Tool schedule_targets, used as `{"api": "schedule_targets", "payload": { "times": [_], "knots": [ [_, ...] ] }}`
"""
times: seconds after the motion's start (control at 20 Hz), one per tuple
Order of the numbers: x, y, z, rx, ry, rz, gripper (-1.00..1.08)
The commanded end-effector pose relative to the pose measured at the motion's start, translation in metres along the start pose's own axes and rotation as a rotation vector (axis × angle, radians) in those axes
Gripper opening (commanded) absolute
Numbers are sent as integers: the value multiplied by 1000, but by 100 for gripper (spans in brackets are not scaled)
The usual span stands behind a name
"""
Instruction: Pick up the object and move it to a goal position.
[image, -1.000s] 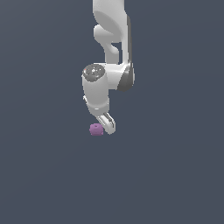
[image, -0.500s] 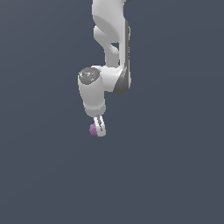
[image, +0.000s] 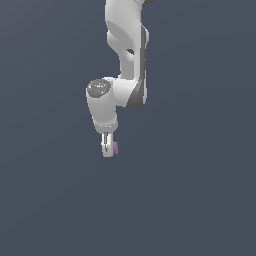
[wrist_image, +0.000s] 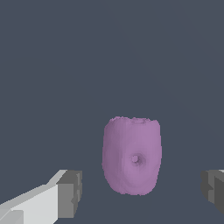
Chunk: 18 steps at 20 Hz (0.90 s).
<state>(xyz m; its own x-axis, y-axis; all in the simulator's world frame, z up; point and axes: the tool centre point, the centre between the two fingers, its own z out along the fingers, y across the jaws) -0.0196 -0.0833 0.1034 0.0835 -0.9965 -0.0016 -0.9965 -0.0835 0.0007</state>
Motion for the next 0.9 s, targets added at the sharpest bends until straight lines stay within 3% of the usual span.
{"api": "schedule_targets", "payload": {
  "times": [0.0, 0.5, 0.85],
  "knots": [
    [2, 1, 1, 0, 1, 33, 100],
    [3, 1, 6, 1, 1, 58, 100],
    [4, 3, 37, 0, 2, 62, 100]
  ]
}}
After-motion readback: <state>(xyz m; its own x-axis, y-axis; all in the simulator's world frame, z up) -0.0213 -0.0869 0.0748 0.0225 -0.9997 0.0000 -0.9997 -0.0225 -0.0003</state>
